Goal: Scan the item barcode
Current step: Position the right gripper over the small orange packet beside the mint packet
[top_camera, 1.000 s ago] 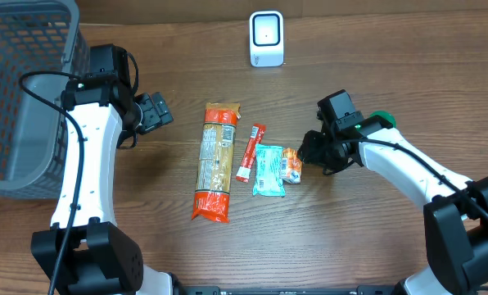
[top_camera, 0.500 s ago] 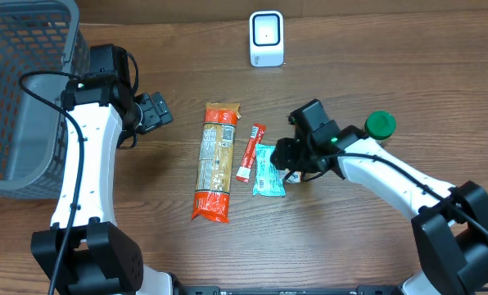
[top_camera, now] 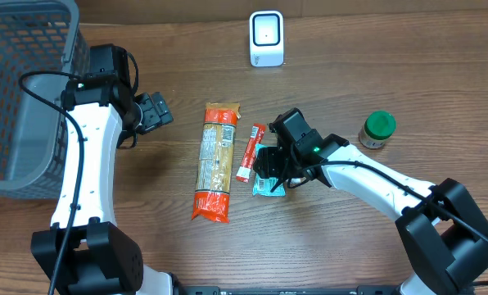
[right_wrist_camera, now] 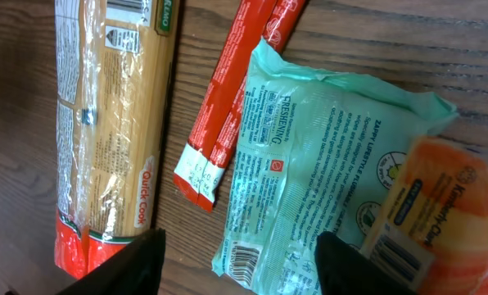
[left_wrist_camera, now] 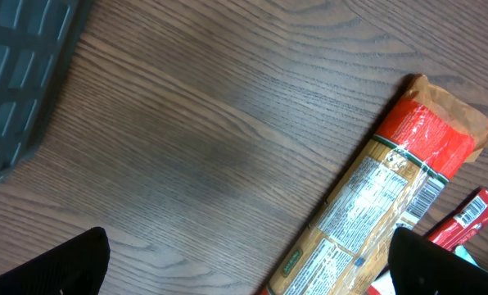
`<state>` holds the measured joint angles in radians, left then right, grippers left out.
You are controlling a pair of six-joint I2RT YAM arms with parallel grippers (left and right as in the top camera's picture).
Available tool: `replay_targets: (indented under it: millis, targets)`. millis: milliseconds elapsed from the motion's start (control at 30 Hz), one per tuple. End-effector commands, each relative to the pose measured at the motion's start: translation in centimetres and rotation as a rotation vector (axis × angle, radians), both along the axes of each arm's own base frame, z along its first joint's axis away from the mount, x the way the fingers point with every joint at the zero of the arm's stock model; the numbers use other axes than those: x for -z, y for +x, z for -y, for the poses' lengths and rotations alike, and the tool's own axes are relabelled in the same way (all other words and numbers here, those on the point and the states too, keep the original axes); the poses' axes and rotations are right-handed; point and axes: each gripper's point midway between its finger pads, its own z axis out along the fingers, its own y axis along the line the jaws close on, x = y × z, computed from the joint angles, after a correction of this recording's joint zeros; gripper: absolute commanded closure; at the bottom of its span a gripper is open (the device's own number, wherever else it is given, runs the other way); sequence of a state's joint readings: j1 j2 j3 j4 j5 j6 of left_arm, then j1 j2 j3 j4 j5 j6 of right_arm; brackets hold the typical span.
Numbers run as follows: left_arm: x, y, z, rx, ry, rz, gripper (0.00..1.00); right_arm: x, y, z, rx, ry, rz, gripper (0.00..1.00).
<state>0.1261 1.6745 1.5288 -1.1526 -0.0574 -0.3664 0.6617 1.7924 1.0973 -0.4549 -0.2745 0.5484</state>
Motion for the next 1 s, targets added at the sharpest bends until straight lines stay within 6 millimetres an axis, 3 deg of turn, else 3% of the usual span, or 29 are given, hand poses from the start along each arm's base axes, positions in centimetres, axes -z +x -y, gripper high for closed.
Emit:
replay_targets:
  millis: [0,133,200,267,433,567,667,967]
  targets:
    - [-1.0,0.3,-0.1,0.010,0.015,0.029,0.00,-3.1,0.9,-0.8,-0.039,0.055,0.074,0.37]
    - [-1.0,0.3,-0.1,0.010,0.016,0.029,0.00,-7.6,2.1,0.3,-0.037,0.081,0.154,0.30]
    - [-1.0,0.3,-0.1,0.010,0.016,0.029,0.00,-9.0,2.9,2.3,0.016,0.067,0.169,0.25]
    - [-1.0,0.3,-0.1,0.010,0.016,0.029,0.00,-9.2,3.5,4.5,0.070,0.043,0.157,0.23]
    - [-1.0,0.3,-0.1,0.010,0.016,0.029,0.00,-6.9,3.9,10.2,0.197,-0.040,0.024,0.23]
    - [-1.0,0.3,-0.1,0.010,0.016,0.029,0.00,-4.6,3.5,12.7,0.255,-0.083,-0.061,0.34]
    - [-1.0,0.3,-0.1,0.010,0.016,0.029,0.00,-3.0,3.1,12.9,0.254,-0.096,-0.090,0.36]
    - [-1.0,0.3,-0.1,0.010,0.016,0.029,0.00,0.4,1.7,10.5,0.187,-0.117,-0.139,0.35]
